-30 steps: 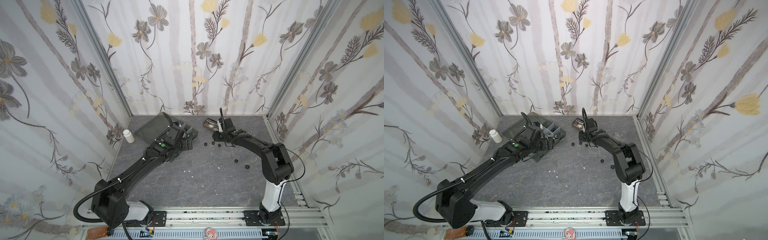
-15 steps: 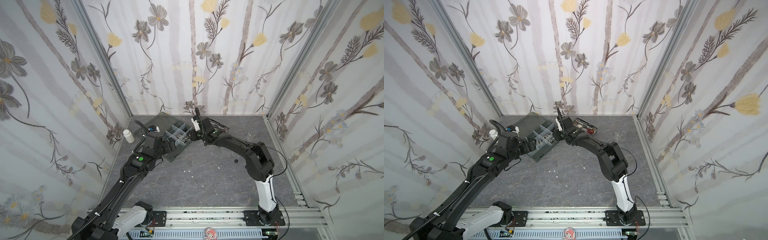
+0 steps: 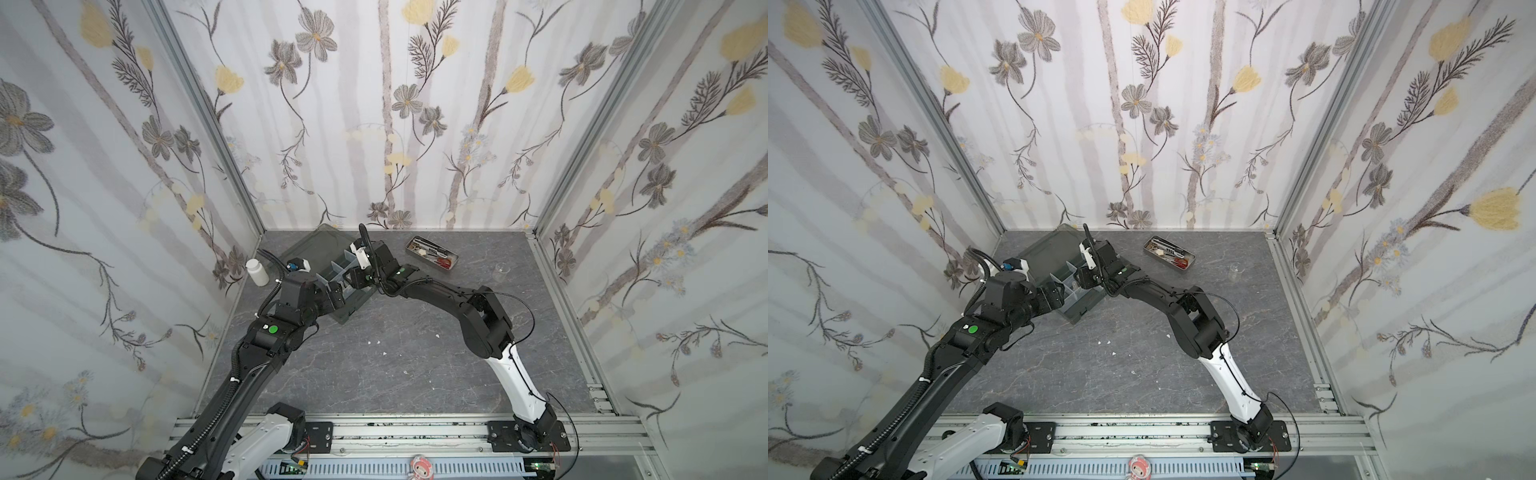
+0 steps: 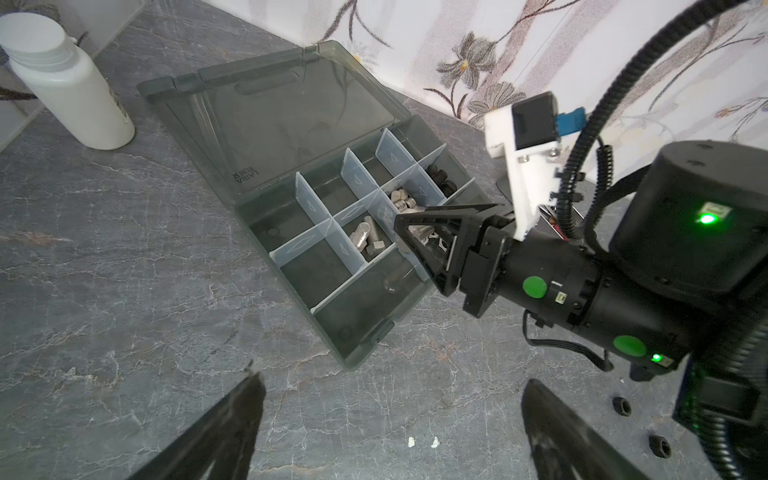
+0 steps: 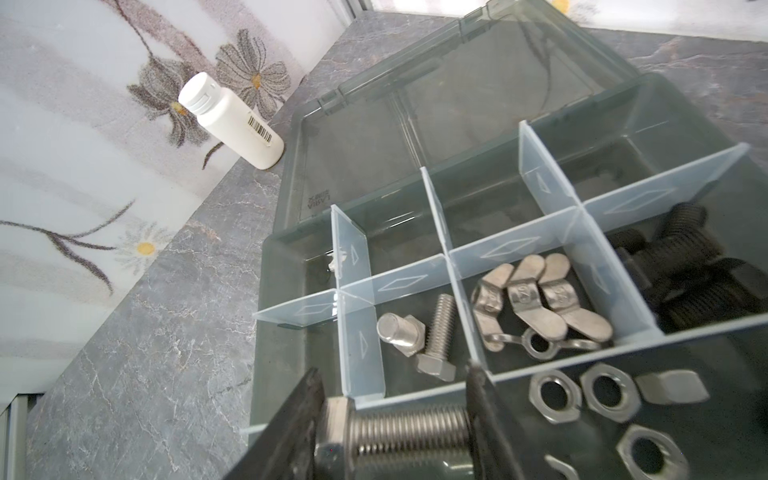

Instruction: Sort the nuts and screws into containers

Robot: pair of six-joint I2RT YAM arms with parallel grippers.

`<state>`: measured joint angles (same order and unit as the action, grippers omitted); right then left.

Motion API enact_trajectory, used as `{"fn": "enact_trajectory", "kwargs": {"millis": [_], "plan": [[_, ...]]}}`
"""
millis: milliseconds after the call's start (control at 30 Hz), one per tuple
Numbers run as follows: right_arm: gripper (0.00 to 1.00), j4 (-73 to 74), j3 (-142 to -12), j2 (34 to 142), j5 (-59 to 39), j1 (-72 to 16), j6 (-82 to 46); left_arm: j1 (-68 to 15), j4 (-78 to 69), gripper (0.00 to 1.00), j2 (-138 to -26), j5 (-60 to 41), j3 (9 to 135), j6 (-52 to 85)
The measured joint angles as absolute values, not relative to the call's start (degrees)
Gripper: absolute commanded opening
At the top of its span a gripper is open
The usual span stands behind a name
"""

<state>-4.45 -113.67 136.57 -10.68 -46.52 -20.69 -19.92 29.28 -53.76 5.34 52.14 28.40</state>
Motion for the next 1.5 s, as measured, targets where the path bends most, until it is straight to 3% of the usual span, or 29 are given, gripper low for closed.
{"fn": "enact_trajectory", "kwargs": {"millis": [267, 533, 833, 1033, 1267, 1500], "plan": [[0.51, -3.44, -118.78, 141.82, -11.9, -46.44, -23.09, -19.75, 29.39, 0.97, -53.21, 5.26, 51.2, 27.4], [0.73, -2.59, -120.84, 143.68, -13.15, -46.46, -24.6, -19.7, 30.28, 0.97, -52.75, 4.86, 51.29, 26.63], [0.72, -1.56, -119.48, 142.23, -16.4, -45.17, -26.17, -19.64, 31.97, 0.93, -53.82, 4.58, 54.41, 25.65], [0.71, 1.08, -106.52, 131.57, -17.26, -42.26, -27.07, -20.16, 32.93, 0.87, -58.89, 3.22, 57.14, 24.95], [0.71, 11.31, -82.59, 114.58, -17.89, -36.25, -30.15, -25.78, 34.54, 0.81, -66.96, 3.95, 62.13, 24.16], [0.81, 14.31, -63.55, 98.63, -17.82, -30.98, -30.81, -30.13, 34.04, 0.81, -76.07, 4.91, 68.31, 24.03]]}}
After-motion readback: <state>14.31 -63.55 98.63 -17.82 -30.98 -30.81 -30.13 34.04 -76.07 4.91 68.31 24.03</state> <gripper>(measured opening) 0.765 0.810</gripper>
